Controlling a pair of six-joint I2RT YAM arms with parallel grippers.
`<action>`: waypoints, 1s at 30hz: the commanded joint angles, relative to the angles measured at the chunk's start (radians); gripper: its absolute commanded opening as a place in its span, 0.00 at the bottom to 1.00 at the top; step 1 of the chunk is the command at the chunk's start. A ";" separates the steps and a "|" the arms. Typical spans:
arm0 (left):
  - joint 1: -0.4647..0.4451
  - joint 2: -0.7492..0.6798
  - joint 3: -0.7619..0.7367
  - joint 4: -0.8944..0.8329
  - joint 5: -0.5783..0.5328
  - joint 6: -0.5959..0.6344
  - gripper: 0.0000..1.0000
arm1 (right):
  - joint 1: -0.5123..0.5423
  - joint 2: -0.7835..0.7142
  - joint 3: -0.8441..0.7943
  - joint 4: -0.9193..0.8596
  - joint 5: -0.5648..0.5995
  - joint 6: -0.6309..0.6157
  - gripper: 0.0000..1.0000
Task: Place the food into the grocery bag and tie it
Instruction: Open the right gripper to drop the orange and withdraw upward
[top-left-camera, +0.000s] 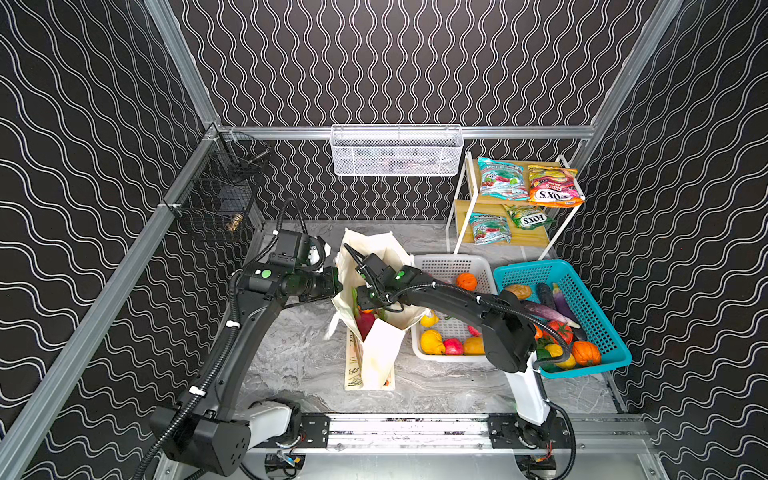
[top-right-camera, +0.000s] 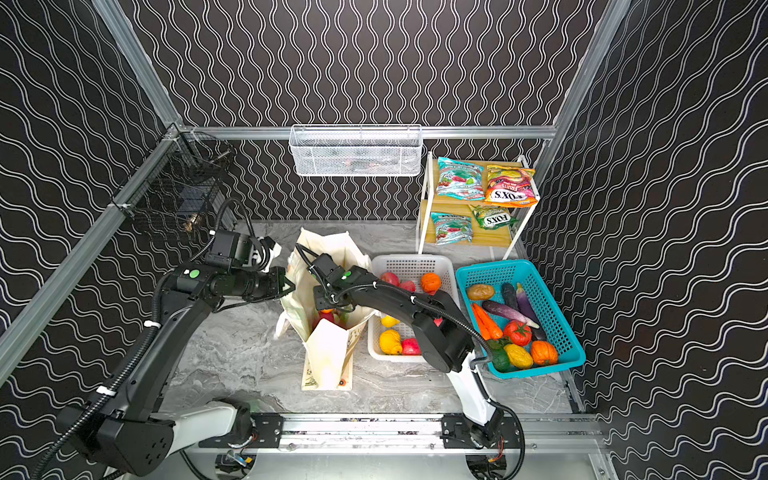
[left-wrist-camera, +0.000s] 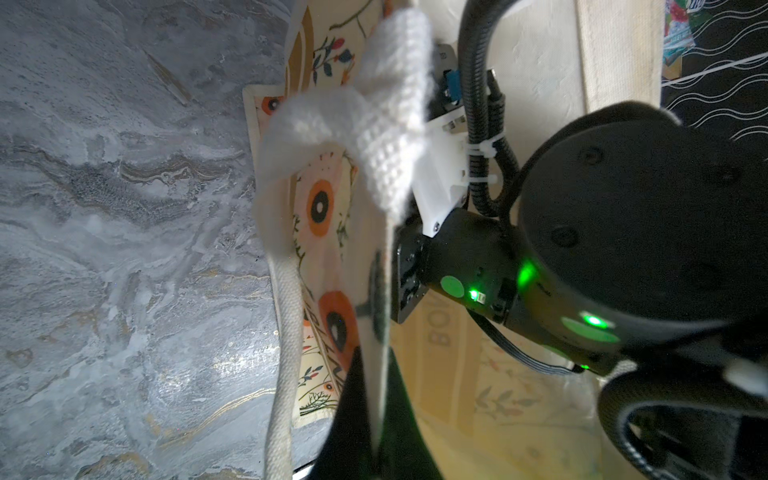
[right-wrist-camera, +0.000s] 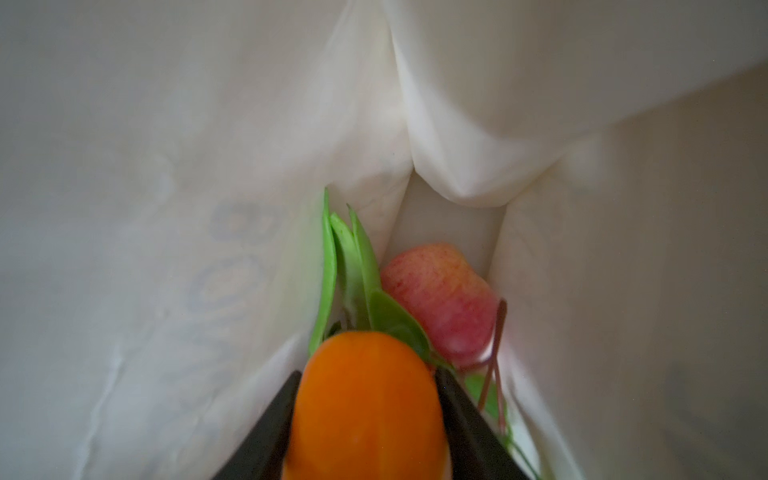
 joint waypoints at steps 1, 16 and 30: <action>0.000 -0.006 -0.004 0.027 0.014 0.021 0.00 | 0.003 0.023 -0.007 -0.106 0.005 0.001 0.58; -0.001 -0.012 -0.022 0.036 0.011 0.024 0.00 | 0.022 -0.171 0.055 -0.136 0.136 -0.034 0.99; 0.000 -0.007 -0.040 0.039 0.011 0.031 0.00 | 0.024 -0.562 0.028 -0.056 0.323 -0.060 0.99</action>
